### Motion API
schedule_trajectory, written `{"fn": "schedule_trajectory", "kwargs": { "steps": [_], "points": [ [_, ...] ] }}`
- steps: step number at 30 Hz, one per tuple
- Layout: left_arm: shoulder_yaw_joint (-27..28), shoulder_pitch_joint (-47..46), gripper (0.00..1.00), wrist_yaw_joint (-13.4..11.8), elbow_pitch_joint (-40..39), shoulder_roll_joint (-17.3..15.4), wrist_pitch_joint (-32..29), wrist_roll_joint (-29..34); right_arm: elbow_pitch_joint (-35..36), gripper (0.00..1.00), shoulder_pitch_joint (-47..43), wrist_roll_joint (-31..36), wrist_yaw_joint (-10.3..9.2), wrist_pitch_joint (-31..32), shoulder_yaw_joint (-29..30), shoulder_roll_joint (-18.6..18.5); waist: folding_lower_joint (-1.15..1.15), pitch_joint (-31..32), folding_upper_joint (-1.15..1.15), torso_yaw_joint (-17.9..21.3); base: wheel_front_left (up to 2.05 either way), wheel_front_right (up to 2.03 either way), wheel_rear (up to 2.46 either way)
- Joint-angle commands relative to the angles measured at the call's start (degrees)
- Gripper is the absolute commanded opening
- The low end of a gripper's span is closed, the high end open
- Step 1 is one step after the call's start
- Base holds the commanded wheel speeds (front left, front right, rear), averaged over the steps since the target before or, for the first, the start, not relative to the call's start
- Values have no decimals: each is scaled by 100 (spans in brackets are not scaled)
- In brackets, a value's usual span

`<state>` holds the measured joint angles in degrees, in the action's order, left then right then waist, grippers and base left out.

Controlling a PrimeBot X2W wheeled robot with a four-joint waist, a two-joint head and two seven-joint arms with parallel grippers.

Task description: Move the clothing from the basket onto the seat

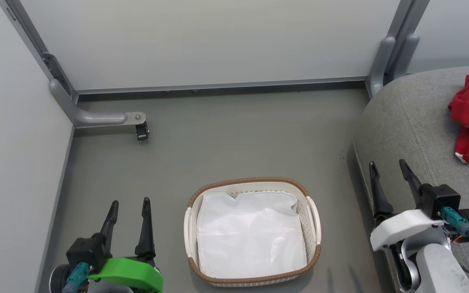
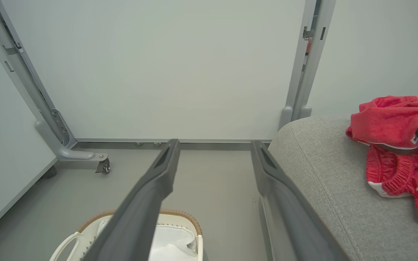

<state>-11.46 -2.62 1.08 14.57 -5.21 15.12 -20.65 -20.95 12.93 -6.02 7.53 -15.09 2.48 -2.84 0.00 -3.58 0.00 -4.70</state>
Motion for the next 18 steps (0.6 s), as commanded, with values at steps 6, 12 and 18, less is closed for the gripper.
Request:
{"fn": "schedule_trajectory", "kwargs": {
  "steps": [6,12,18],
  "points": [
    [240,360,100,178,-70,119,4,197,269,100,-464,-488,-8,-11,-204,-18,0,162,0,26,0,0,0],
    [384,501,100,270,-126,175,4,244,428,100,-670,-469,-8,-11,-298,-18,0,178,0,57,0,0,0],
    [481,519,100,359,-180,203,4,287,425,100,-705,-480,-8,-11,-317,-17,0,193,0,75,0,0,0]
  ]
}}
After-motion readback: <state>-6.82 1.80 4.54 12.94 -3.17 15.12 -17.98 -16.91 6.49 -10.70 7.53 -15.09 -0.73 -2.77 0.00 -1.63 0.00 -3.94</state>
